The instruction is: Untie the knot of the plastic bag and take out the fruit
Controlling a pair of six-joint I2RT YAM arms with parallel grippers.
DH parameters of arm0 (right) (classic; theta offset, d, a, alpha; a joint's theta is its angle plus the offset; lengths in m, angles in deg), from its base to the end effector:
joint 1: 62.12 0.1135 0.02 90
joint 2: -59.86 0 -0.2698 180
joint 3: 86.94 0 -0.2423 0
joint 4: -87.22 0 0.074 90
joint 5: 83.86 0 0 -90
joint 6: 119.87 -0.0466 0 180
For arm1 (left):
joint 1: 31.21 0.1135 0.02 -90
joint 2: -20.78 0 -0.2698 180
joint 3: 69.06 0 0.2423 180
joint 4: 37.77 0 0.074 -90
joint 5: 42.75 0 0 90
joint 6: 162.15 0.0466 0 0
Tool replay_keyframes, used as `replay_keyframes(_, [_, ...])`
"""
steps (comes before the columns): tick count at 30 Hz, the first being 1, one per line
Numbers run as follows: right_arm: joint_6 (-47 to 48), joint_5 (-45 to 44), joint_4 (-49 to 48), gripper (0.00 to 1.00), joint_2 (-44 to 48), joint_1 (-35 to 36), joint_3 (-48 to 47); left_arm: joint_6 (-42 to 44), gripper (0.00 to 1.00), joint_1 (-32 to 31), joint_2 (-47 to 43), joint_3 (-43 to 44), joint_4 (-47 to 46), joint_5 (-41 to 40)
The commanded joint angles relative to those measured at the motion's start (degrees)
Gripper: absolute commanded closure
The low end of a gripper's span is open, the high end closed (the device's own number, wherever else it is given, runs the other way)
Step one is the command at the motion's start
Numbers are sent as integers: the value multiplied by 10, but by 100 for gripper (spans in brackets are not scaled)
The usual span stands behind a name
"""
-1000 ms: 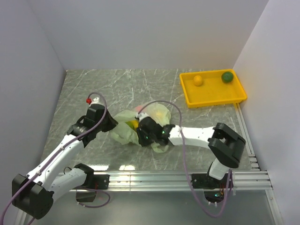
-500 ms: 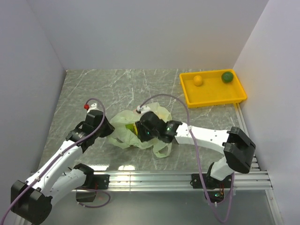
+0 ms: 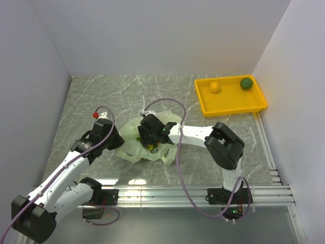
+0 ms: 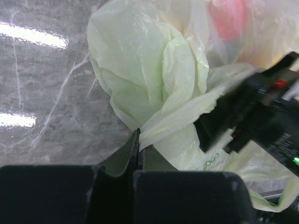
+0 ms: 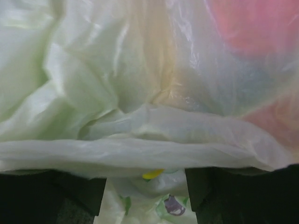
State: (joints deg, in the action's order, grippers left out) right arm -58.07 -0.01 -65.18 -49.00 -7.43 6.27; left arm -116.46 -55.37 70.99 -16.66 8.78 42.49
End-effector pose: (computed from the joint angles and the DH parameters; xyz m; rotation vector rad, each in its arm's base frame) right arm 0.2408 0.3314 0.1860 -0.5246 2.4438 0.5068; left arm 0.1618 -0.0683 0.2459 -0.4602 2.3506 -0.4846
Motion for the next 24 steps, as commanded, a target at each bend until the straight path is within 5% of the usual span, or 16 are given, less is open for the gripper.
replay_keyframes(1, [-20, -24, -23, 32, -21, -1, -9, 12, 99, 3, 8, 20, -7, 12])
replay_keyframes(5, [-18, -35, -25, 28, -34, -2, 2, 11, 99, 3, 15, 21, -11, 10])
replay_keyframes(7, [-14, -43, -25, 46, -24, -2, 12, 5, 99, 3, 15, 18, -12, 2])
replay_keyframes(9, [-5, -51, -19, 83, 10, 1, 21, 1, 99, 3, 15, 17, -12, -15])
replay_keyframes(12, [18, -60, 6, 97, 73, 2, 34, -9, 99, 3, 19, 17, -13, -44])
replay_keyframes(18, [67, -50, 83, 100, 216, 3, 51, -24, 100, 3, 38, 29, -21, -104])
replay_keyframes(24, [171, 106, 185, 100, 320, 7, 63, -20, 99, 3, 76, 82, -17, -143])
